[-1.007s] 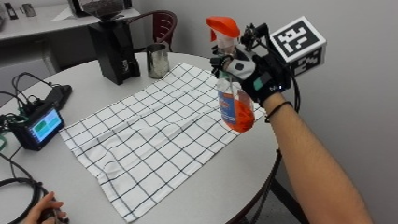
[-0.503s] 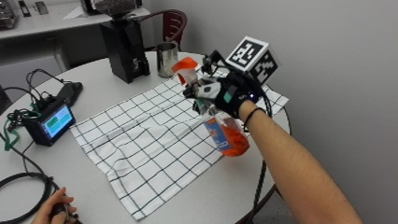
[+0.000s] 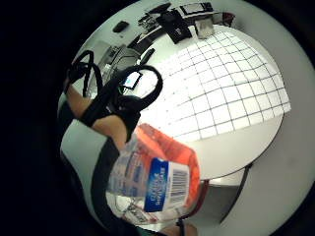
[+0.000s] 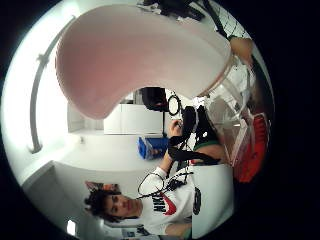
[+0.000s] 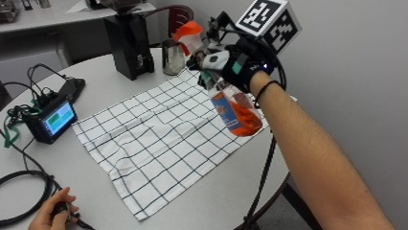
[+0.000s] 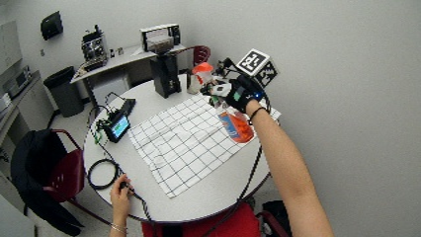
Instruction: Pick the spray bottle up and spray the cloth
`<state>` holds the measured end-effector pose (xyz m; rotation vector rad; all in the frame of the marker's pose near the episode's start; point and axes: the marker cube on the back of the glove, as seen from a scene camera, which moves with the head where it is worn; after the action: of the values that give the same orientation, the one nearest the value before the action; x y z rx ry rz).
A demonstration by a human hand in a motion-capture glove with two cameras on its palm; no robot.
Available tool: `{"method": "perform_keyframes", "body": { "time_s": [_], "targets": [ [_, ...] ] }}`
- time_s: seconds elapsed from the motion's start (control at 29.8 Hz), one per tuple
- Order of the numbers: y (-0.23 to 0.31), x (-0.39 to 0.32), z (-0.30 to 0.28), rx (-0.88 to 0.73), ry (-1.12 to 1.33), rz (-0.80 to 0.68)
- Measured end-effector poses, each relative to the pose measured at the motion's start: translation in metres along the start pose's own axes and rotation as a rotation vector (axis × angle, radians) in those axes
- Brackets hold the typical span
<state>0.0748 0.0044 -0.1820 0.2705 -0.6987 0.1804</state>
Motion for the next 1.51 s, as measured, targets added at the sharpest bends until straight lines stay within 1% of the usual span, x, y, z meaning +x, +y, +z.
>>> {"method": "perform_keyframes", "body": {
  "time_s": [0.07, 0.17, 0.23, 0.3, 0.44, 0.54, 0.64, 0.77, 0.87, 0.94, 1.07, 1.14, 1.24, 1.38, 1.44, 1.51],
  "targets": [
    [0.005, 0.009, 0.012, -0.039, 0.032, 0.050],
    [0.008, 0.049, 0.038, -0.099, 0.078, 0.158],
    [0.010, 0.065, 0.039, -0.107, 0.082, 0.193],
    [0.013, 0.062, 0.027, -0.094, 0.062, 0.188],
    [0.013, 0.025, -0.008, -0.031, 0.042, 0.111],
    [0.013, 0.001, -0.015, -0.006, 0.064, 0.074],
    [0.014, 0.005, 0.006, -0.046, 0.086, 0.098],
    [0.017, 0.058, 0.044, -0.128, 0.084, 0.199],
    [0.020, 0.084, 0.053, -0.145, 0.085, 0.238],
    [0.019, 0.078, 0.045, -0.129, 0.079, 0.225],
    [0.015, 0.030, 0.014, -0.067, 0.073, 0.145],
    [0.014, 0.015, 0.010, -0.056, 0.078, 0.124],
    [0.015, 0.021, 0.023, -0.080, 0.085, 0.143],
    [0.022, 0.059, 0.056, -0.127, 0.076, 0.198],
    [0.028, 0.066, 0.072, -0.116, 0.033, 0.187],
    [0.031, 0.054, 0.082, -0.070, -0.017, 0.133]
  ]
}}
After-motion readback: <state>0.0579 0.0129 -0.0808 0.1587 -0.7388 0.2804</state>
